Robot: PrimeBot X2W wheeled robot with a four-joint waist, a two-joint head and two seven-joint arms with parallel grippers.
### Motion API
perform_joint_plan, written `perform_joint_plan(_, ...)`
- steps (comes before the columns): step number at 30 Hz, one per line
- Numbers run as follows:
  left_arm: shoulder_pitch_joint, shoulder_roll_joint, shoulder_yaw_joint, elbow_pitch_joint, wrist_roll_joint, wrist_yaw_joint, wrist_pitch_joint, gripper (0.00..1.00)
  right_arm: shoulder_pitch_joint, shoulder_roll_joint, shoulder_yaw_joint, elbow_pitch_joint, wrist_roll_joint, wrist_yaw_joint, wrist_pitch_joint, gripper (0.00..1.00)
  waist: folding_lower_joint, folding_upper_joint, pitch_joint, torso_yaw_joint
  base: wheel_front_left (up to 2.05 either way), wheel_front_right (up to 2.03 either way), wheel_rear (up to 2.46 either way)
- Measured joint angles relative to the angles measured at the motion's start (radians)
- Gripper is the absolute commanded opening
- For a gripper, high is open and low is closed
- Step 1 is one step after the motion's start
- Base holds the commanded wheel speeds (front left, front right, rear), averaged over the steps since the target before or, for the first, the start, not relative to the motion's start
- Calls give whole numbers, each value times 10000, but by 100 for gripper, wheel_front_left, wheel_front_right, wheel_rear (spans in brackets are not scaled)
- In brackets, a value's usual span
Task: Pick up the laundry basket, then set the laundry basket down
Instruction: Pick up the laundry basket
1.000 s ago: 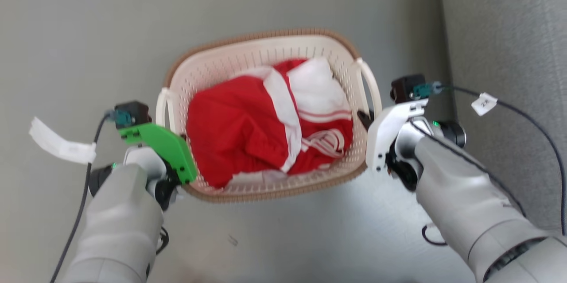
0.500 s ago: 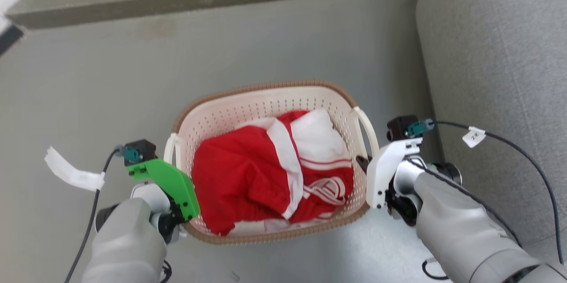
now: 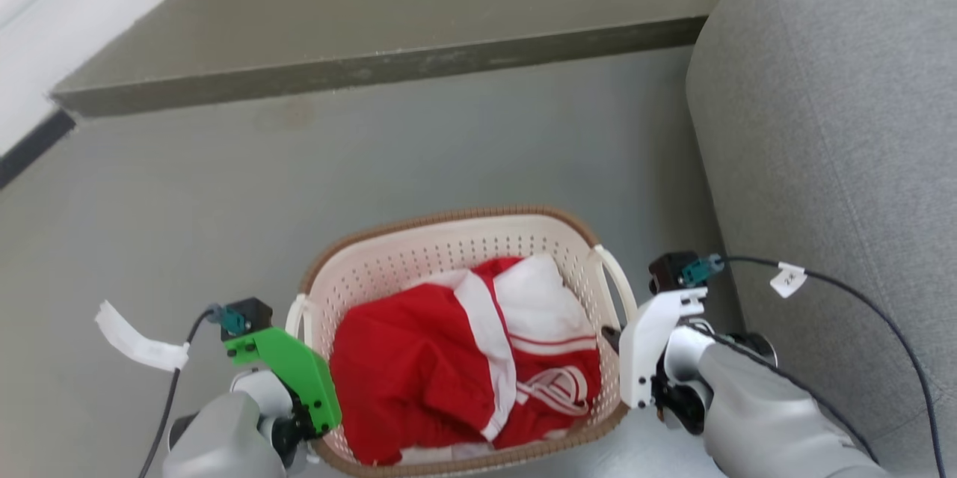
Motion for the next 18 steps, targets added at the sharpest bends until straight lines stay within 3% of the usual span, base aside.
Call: perform_joint_plan(18,1071,0,-291,-12,-318,0,257,0,1024,27,199,38,506,50,98,0,0,0,-1216,36,0,0,0)
